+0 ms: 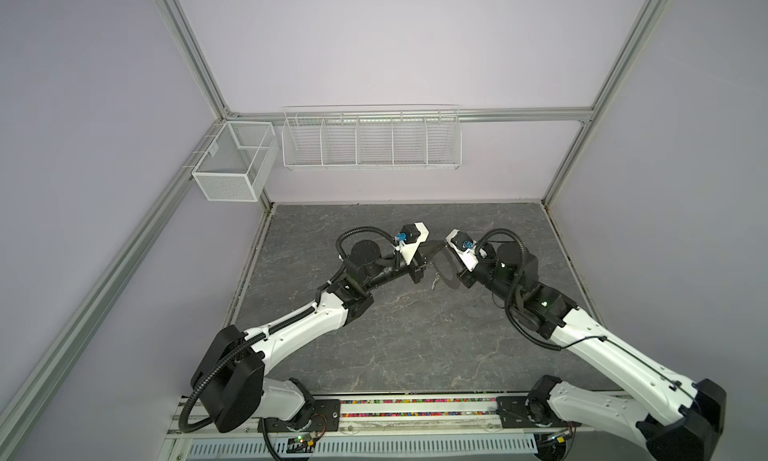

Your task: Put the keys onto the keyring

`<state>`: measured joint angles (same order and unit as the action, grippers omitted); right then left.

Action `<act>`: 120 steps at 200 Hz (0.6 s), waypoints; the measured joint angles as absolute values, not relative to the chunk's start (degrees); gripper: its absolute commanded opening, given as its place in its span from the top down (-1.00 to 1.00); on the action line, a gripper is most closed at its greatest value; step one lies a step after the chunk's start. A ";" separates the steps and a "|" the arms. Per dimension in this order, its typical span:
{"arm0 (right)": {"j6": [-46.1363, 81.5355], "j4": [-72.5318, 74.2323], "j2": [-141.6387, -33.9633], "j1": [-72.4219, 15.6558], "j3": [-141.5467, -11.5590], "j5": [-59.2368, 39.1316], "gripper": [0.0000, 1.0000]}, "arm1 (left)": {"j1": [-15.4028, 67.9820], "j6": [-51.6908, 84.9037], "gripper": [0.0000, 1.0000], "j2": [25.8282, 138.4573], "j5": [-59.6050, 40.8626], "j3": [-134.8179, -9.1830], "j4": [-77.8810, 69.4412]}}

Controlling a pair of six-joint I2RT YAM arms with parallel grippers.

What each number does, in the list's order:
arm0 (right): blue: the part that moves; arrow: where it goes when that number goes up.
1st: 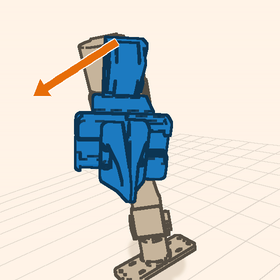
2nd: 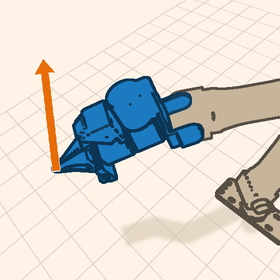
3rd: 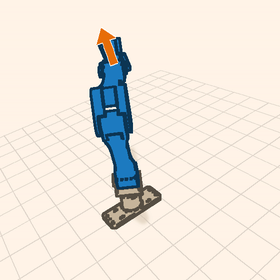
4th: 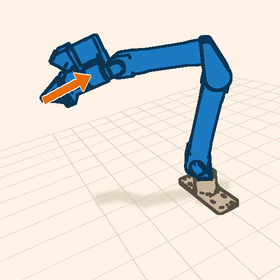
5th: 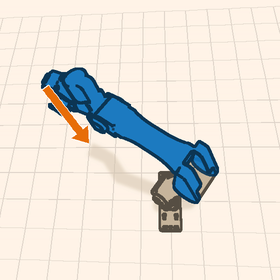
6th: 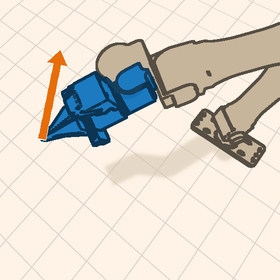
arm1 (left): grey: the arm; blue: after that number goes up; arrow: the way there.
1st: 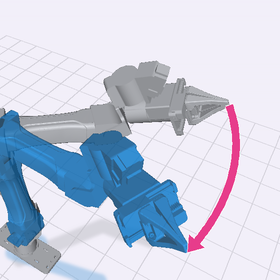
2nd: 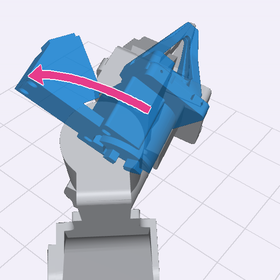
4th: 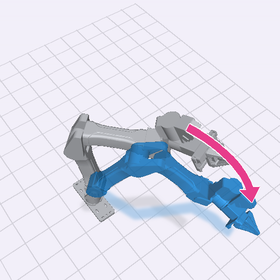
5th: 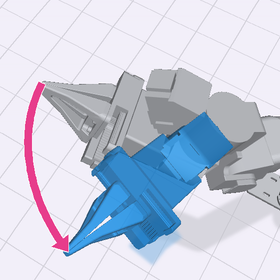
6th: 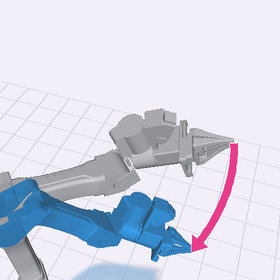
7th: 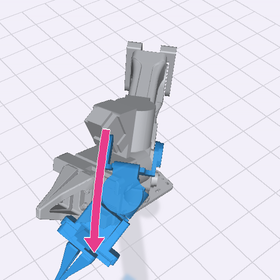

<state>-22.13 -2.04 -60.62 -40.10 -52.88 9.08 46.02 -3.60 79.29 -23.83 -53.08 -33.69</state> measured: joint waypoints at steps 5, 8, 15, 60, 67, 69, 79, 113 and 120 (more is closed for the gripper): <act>-22.41 -2.13 -60.55 -40.18 -52.88 9.34 0.86 | 46.04 -3.68 1.00 79.29 -23.86 -53.08 -33.45; -22.59 -2.22 -60.53 -40.21 -52.88 9.50 0.86 | 46.06 -3.70 1.00 79.29 -23.86 -53.08 -33.30; -23.03 -2.35 -60.47 -40.23 -52.88 9.69 0.86 | 46.11 -3.73 1.00 79.29 -23.88 -53.08 -32.88; -26.89 -3.97 -60.38 -40.23 -53.17 10.13 0.86 | 46.13 -3.77 0.96 79.29 -24.01 -53.08 -29.91; -27.59 -4.43 -60.40 -40.23 -53.47 10.26 0.86 | 46.13 -3.75 0.73 79.29 -24.03 -53.08 -29.41; -27.75 -4.51 -60.42 -40.23 -53.58 10.26 0.86 | 46.11 -3.75 0.65 79.29 -24.03 -53.08 -29.26; -28.91 -5.50 -60.86 -40.25 -54.43 10.22 0.86 | 45.98 -3.95 0.29 79.29 -24.05 -53.08 -28.82; -32.16 -10.26 -66.28 -40.23 -59.31 10.00 0.86 | 43.00 -2.48 -0.13 78.04 -22.70 -51.37 -29.30; -32.64 -11.27 -67.88 -40.25 -60.29 10.00 0.86 | 42.11 -2.24 -0.15 77.14 -22.11 -50.41 -29.23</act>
<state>-32.64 -11.27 -67.88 -40.25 -60.29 10.00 42.11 -2.24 77.14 -22.11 -50.41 -29.23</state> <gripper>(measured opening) 0.074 0.555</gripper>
